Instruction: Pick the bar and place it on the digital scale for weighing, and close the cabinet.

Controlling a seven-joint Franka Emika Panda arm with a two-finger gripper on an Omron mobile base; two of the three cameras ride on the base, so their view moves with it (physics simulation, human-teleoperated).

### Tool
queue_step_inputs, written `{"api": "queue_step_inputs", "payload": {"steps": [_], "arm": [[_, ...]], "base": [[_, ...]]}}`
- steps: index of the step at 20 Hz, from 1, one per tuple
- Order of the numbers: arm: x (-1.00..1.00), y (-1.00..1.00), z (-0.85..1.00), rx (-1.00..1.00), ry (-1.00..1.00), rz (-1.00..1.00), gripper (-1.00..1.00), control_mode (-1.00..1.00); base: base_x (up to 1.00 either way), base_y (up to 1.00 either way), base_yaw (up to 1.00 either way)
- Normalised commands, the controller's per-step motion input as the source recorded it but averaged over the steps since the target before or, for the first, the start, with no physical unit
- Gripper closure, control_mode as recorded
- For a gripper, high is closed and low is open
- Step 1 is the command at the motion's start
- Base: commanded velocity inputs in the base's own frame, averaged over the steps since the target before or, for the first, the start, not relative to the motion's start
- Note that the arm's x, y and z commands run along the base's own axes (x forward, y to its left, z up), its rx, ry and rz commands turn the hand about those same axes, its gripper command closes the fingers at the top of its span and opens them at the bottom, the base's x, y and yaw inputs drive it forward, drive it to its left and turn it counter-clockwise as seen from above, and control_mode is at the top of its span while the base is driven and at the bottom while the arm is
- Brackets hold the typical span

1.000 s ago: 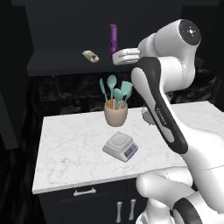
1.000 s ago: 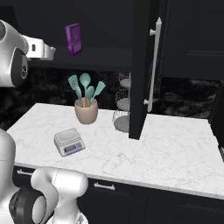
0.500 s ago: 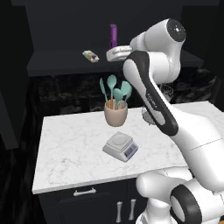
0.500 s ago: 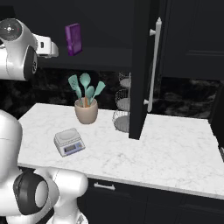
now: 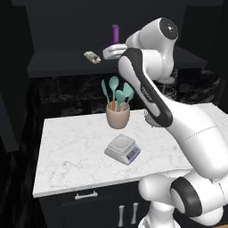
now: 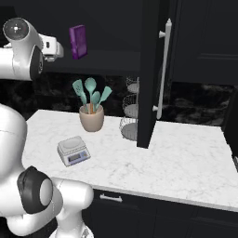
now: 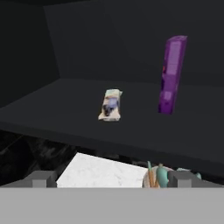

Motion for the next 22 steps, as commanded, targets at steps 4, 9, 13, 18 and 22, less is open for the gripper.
{"api": "queue_step_inputs", "payload": {"steps": [4,9,13,18,22], "arm": [[0.16,0.28,0.0,-0.04,0.0,0.0,-1.0,-1.0],[0.18,0.18,-0.12,-0.03,0.0,0.0,-1.0,-1.0],[0.22,0.02,-0.05,0.0,0.0,0.0,-1.0,-1.0],[0.36,0.01,-0.12,0.0,0.0,-0.01,-1.0,-1.0],[0.33,0.03,-0.13,0.0,0.0,0.0,-1.0,-1.0]], "base": [[0.0,0.0,0.0],[0.0,0.0,0.0],[0.0,0.0,0.0],[0.0,0.0,0.0],[0.0,0.0,0.0]]}}
